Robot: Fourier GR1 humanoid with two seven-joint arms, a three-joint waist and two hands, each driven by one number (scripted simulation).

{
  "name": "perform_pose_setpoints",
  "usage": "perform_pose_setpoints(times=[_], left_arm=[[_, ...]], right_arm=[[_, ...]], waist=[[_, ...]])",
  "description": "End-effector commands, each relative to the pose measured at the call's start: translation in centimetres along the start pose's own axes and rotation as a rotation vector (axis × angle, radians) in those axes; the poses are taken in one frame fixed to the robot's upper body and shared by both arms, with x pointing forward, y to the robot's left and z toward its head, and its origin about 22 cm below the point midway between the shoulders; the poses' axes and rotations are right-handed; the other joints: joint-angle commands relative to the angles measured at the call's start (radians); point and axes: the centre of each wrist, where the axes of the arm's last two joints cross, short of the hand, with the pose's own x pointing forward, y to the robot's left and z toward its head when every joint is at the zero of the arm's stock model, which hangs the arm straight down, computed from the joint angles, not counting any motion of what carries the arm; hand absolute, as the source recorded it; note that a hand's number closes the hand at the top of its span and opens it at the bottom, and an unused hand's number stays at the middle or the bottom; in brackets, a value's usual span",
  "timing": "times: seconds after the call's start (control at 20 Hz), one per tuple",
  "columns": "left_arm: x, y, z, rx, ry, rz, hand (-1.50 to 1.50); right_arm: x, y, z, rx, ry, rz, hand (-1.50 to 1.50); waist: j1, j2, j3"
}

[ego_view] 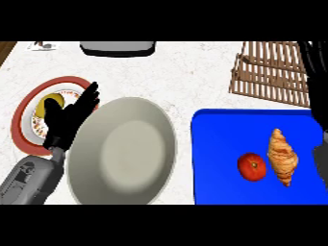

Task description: Pick the croissant from the tray and place it in the tiered shelf

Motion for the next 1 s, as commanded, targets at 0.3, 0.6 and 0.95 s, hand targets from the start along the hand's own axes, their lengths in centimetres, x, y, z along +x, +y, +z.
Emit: perform_pose_setpoints(times=[0.3, 0.6, 0.95], left_arm=[[-3.3, 7.3, 3.9, 0.302, 0.086, -0.033, 0.00], [-4.7, 7.5, 5.8, 0.278, 0.079, -0.024, 0.00], [-5.7, 8.9, 7.2, 0.293, 0.078, -0.011, 0.00]], right_arm=[[-0.4, -6.6, 6.6, -0.372, -0.045, 0.757, 1.50], [-6.5, 3.7, 13.2, -0.517, -0.225, 0.873, -1.50], [-7.0, 8.3, 21.7, -0.625, -0.113, 1.141, -1.50]], waist=[[-0.121, -0.021, -0.025], [-0.021, -0.008, -0.014], [-0.048, -0.010, -0.017]])
